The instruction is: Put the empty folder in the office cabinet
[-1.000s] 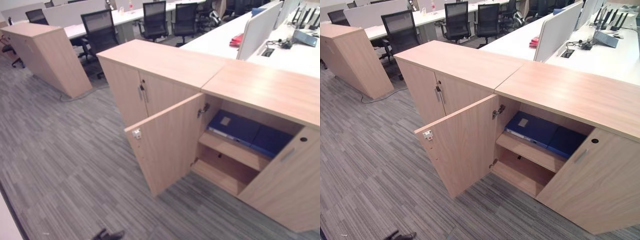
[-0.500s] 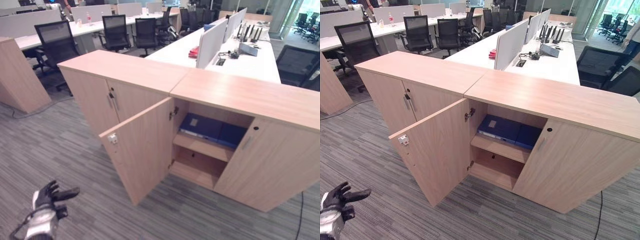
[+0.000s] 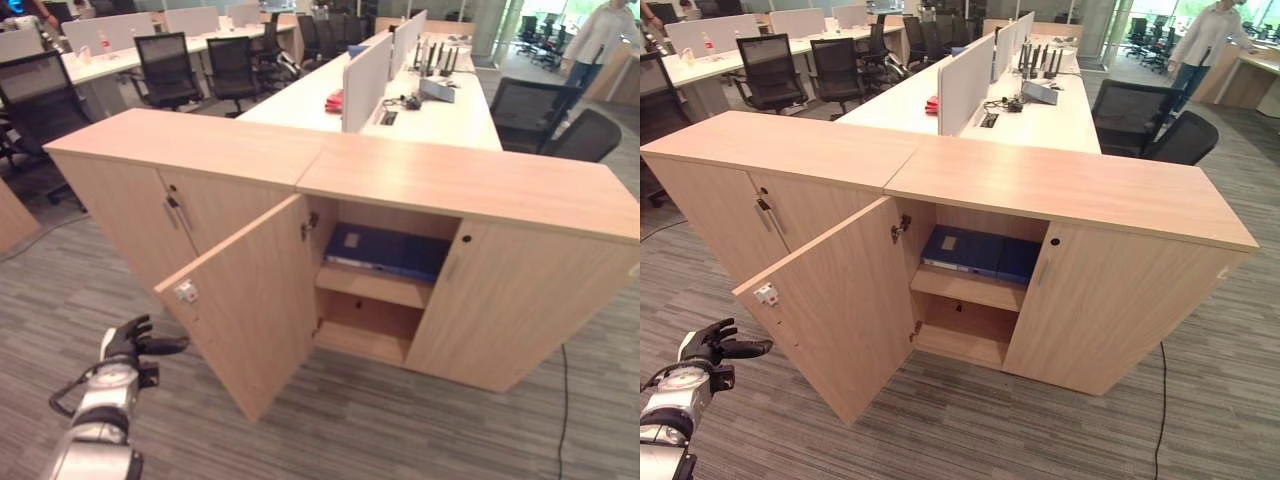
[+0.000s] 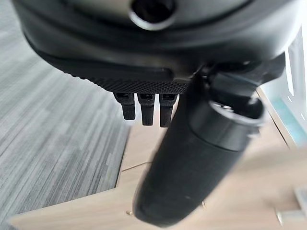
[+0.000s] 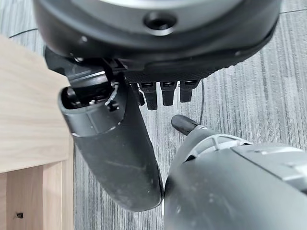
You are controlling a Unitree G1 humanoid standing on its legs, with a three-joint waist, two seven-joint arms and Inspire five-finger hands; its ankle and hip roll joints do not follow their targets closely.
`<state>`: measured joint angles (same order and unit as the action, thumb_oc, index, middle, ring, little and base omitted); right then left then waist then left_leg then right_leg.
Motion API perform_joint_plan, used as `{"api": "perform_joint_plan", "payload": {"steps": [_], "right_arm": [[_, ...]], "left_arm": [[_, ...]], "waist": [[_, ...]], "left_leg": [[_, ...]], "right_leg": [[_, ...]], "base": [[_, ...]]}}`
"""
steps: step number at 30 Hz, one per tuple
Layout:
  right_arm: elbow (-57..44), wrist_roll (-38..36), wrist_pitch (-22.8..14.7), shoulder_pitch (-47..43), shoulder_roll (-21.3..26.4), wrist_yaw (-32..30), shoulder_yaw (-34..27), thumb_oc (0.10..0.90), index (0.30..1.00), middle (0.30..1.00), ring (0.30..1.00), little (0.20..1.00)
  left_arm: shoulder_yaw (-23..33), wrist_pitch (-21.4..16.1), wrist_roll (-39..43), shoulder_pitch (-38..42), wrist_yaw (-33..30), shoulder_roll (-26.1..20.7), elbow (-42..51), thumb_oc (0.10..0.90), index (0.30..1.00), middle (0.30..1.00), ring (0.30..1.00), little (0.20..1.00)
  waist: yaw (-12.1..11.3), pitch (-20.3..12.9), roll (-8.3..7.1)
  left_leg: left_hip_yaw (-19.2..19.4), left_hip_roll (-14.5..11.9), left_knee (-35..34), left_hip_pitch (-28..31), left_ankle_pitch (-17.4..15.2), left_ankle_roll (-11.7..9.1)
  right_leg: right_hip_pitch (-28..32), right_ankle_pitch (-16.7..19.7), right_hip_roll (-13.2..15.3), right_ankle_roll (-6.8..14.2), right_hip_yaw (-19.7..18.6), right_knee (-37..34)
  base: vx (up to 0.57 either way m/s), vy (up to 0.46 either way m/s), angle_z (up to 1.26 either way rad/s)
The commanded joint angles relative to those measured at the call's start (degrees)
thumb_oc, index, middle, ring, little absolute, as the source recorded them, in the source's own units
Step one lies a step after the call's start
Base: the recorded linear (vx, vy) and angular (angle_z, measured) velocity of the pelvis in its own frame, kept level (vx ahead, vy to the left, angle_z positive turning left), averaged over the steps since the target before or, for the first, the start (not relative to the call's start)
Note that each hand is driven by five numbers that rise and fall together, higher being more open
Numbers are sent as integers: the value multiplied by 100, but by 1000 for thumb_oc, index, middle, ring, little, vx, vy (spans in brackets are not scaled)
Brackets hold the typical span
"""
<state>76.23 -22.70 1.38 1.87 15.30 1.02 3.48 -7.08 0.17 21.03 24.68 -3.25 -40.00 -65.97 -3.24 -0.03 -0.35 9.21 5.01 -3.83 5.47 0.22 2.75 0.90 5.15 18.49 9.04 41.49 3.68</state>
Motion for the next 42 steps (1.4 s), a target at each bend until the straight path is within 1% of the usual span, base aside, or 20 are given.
{"api": "perform_joint_plan", "payload": {"steps": [1, 7, 11, 14, 15, 18, 24, 25, 26, 29, 31, 32, 33, 34, 36, 38, 39, 40, 41, 42], "right_arm": [[204, -46, -70, -218, 56, 9, 132, 800, 900, 900, 900, 900], [241, -33, -64, -270, 97, 13, 140, 800, 900, 900, 900, 900], [238, -46, -76, -332, 88, -7, 154, 800, 900, 900, 900, 900], [212, -56, -88, -379, 44, -22, 139, 800, 900, 900, 900, 900], [208, -65, -94, -415, -7, -32, 94, 800, 900, 900, 900, 900], [202, -58, -97, -421, -49, -41, 72, 800, 900, 900, 900, 900], [204, -63, -100, -461, -294, -48, 78, 800, 900, 900, 900, 900], [205, -62, -100, -453, -294, -48, 77, 800, 900, 900, 900, 900], [192, -92, -123, -475, -363, -66, 95, 800, 900, 900, 900, 900], [222, -105, -116, -552, -474, -73, 174, 800, 900, 900, 900, 900], [232, -107, -110, -571, -498, -74, 207, 800, 900, 900, 900, 900], [251, -91, -94, -609, -541, -68, 297, 800, 900, 900, 900, 900], [251, -91, -94, -610, -543, -68, 295, 800, 900, 900, 900, 900], [236, -39, -79, -650, -544, -53, 399, 800, 900, 900, 900, 900], [211, -32, -80, -677, -572, -29, 472, 800, 900, 900, 900, 900], [89, -94, -108, -729, -565, -23, 569, 800, 900, 900, 900, 900], [-1, -196, -134, -760, -554, -25, 572, 800, 900, 900, 900, 900], [-73, -426, -187, -778, -594, 18, 535, 800, 900, 900, 900, 900], [-74, -428, -187, -783, -593, 18, 534, 800, 900, 900, 900, 900], [-62, -501, -184, -759, -622, 68, 519, 800, 900, 900, 900, 900]], "left_arm": [[225, -527, -41, 1152, -8, -558, 53, 800, 900, 900, 900, 900], [-122, -574, 76, 1683, -40, -216, 244, 800, 900, 900, 900, 900], [-407, -624, -13, 1786, -84, 65, 863, 800, 900, 900, 900, 900], [-582, -697, -56, 1586, -54, 355, 1779, 800, 900, 900, 900, 900], [-679, -760, -47, 1258, 35, 624, 2590, 800, 900, 900, 900, 900], [-722, -761, -45, 860, 137, 899, 3313, 800, 900, 900, 900, 900], [-1244, -836, -196, -91, 625, 1639, 5086, 800, 900, 900, 900, 900], [-1242, -822, -196, -113, 626, 1636, 5114, 800, 900, 900, 900, 900], [-1451, -796, 47, -395, 830, 1834, 5650, 800, 900, 900, 900, 900], [-1984, -634, 659, -673, 1310, 2051, 6291, 800, 900, 900, 900, 900], [-2153, -571, 818, -693, 1410, 2076, 6415, 800, 900, 900, 900, 900], [-2563, -380, 1117, -635, 1640, 2116, 6600, 800, 900, 900, 900, 900], [-2565, -379, 1118, -634, 1640, 2114, 6602, 800, 900, 900, 900, 900], [-2995, -252, 1134, -474, 1894, 2025, 6851, 800, 900, 900, 900, 900], [-3303, -182, 1203, -363, 1990, 1992, 6960, 800, 900, 900, 900, 900], [-3599, -139, 1271, -189, 1980, 2073, 6871, 800, 900, 900, 900, 900], [-3742, -161, 1258, -4, 1964, 2127, 6828, 800, 900, 900, 900, 900], [-3806, -251, 1252, 180, 1922, 2129, 6860, 800, 900, 900, 900, 900], [-3806, -250, 1253, 185, 1921, 2128, 6861, 800, 900, 900, 900, 900], [-3810, -256, 1302, 125, 1927, 2095, 6883, 800, 900, 900, 900, 900]], "waist": [[-61, -52, -195], [37, -60, -249], [55, -45, -277], [34, -23, -299], [-7, 8, -325], [-45, 22, -338], [-178, 90, -409], [-179, 84, -409], [-229, 109, -418], [-300, 161, -422], [-307, 175, -421], [-332, 211, -428], [-332, 211, -429], [-298, 232, -409], [-274, 252, -407], [-167, 356, -353], [-53, 472, -340], [61, 546, -267], [61, 542, -284], [97, 545, -235]], "left_leg": [[-342, -178, -117, 241, -614, -243], [-298, -185, -117, 279, -627, -235], [-290, -176, -117, 294, -636, -230], [-309, -171, -117, 293, -642, -222], [-322, -163, -117, 297, -649, -217], [-350, -157, -117, 310, -651, -210], [-452, -122, -117, 313, -669, -181], [-453, -122, -117, 315, -669, -181], [-501, -113, -117, 305, -671, -169], [-556, -96, -117, 281, -675, -143], [-573, -93, -117, 273, -675, -140], [-617, -83, -117, 240, -669, -137], [-618, -83, -117, 240, -669, -137], [-641, -90, -117, 225, -671, -136], [-670, -88, -113, 217, -676, -140], [-722, -141, -97, 193, -628, -168], [-759, -124, -68, 109, -512, -151], [-827, -204, -59, 49, -478, -187], [-823, -179, -63, 30, -453, -176], [-801, -255, -41, 6, -455, -209]], "right_leg": [[124, 859, 307, 584, -297, -687], [99, 882, 288, 594, -378, -708], [94, 898, 274, 596, -397, -722], [111, 907, 272, 596, -377, -732], [135, 909, 286, 595, -348, -729], [167, 915, 303, 596, -314, -726], [247, 950, 350, 596, -227, -733], [250, 951, 350, 596, -225, -734], [263, 958, 362, 596, -190, -724], [280, 962, 363, 596, -169, -728], [281, 961, 366, 596, -162, -726], [293, 954, 365, 596, -128, -712], [293, 954, 366, 596, -128, -712], [301, 941, 367, 596, -120, -706], [293, 896, 383, 596, -129, -642], [193, 851, 465, 596, -308, -396], [70, 880, 616, 586, -554, -213], [6, 610, 707, 543, -1251, -22], [-17, 628, 732, 545, -1259, -22], [47, 630, 881, 522, -1497, 119]], "base": [[-5, -12, -8], [0, -5, -4], [-2, -4, -7], [-1, -9, 6], [0, -3, 16], [4, -5, 22], [9, -4, 19], [3, 2, 8], [4, 5, -6], [-8, 1, -5], [-3, 0, 3], [-26, -9, -8], [-46, -18, -6], [-28, -15, 3], [-29, -16, 9], [-111, -16, 5], [-203, -45, 15], [-174, -28, 34], [-69, -78, 45], [-19, -64, 17]]}}
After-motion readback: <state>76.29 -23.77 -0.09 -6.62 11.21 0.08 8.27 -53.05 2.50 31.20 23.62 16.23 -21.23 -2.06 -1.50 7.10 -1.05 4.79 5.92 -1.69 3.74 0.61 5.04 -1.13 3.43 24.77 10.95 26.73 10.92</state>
